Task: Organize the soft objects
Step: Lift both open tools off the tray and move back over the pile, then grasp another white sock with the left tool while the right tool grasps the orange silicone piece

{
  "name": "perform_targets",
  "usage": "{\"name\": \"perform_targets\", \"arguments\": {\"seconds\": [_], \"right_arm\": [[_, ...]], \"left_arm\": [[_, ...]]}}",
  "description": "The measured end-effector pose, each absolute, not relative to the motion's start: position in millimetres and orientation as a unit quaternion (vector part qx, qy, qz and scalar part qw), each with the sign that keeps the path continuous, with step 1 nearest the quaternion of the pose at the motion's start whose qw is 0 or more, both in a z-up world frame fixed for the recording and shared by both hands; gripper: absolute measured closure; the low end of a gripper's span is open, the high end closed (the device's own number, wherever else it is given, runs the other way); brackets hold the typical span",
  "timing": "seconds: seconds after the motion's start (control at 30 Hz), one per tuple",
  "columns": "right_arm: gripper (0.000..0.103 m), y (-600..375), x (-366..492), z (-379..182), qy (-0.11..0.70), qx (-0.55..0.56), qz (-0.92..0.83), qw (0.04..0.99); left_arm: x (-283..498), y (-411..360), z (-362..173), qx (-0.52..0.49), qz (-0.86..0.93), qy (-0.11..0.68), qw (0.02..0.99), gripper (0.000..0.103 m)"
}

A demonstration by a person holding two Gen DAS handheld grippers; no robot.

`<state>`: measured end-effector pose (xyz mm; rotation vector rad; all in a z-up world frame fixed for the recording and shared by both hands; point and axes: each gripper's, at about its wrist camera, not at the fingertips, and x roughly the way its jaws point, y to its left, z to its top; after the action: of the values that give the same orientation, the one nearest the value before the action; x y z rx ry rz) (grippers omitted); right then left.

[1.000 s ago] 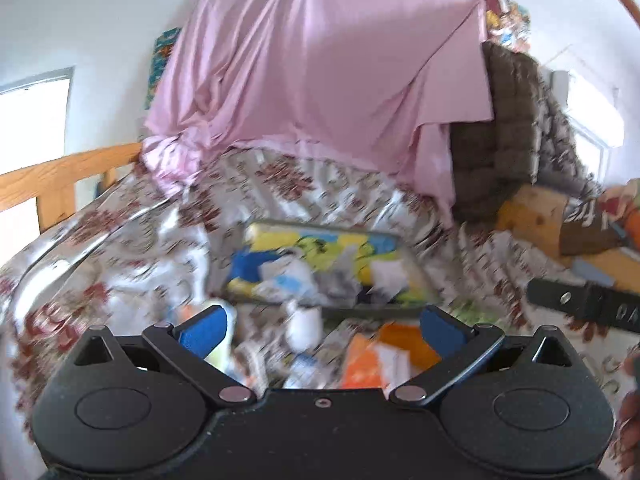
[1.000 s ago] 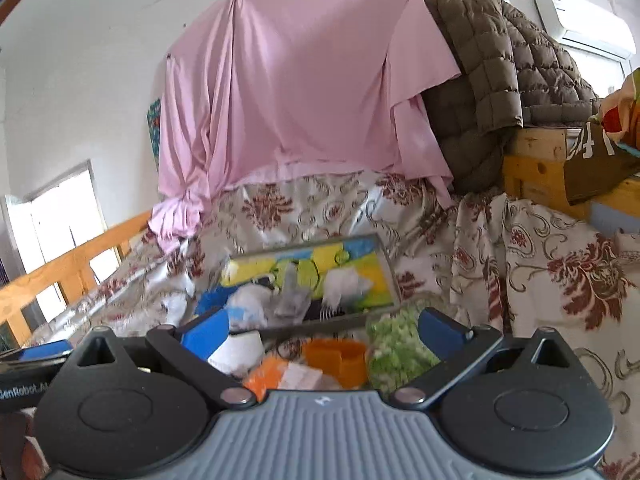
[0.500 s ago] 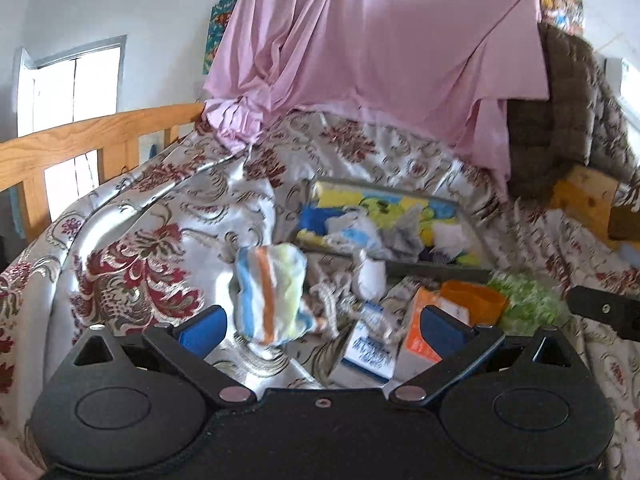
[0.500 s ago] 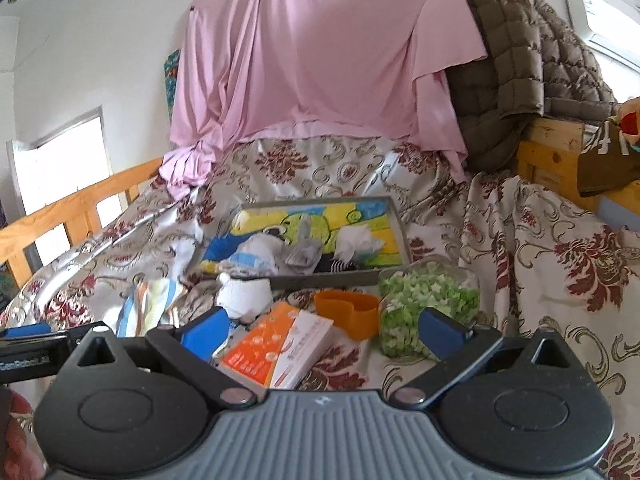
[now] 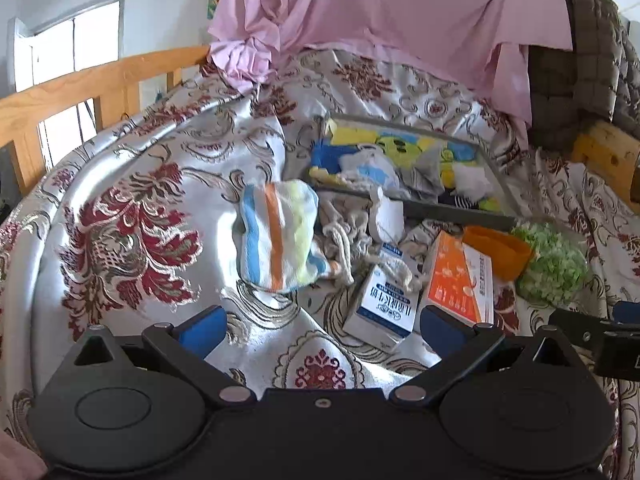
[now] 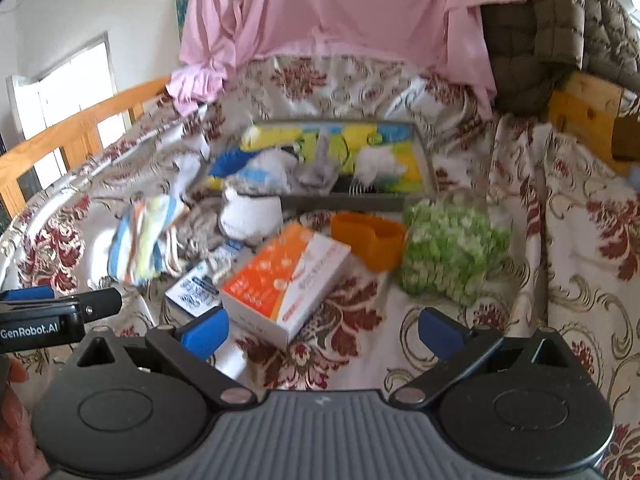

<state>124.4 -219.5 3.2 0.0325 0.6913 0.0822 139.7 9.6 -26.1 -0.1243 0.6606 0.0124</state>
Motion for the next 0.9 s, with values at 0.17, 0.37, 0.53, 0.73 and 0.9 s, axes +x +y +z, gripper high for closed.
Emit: {"name": "perform_targets", "arguments": {"seconds": [0.17,0.37,0.53,0.73,0.9], "right_arm": [[0.0,-218,130,-4,0.361,0.018,0.046,0.931],[0.0,-219,139,-8,0.381,0.023,0.052,0.923],[0.0,-222,157,-11,0.394,0.022,0.062,0.917],[0.0,-227,182,-15,0.387,-0.013,0.058,0.92],[0.0,-231,202,-17,0.373,-0.041,0.056,0.925]], "left_arm": [[146,9,-31,-0.069,0.0,0.342,0.937,0.001],[155,7,-34,-0.072,-0.011,0.353,0.933,0.001],[169,0,-35,-0.051,-0.025,0.352,0.934,0.001],[192,-4,-35,-0.029,-0.037,0.351,0.935,0.001],[214,-3,-33,-0.013,-0.041,0.338,0.94,0.001]]}}
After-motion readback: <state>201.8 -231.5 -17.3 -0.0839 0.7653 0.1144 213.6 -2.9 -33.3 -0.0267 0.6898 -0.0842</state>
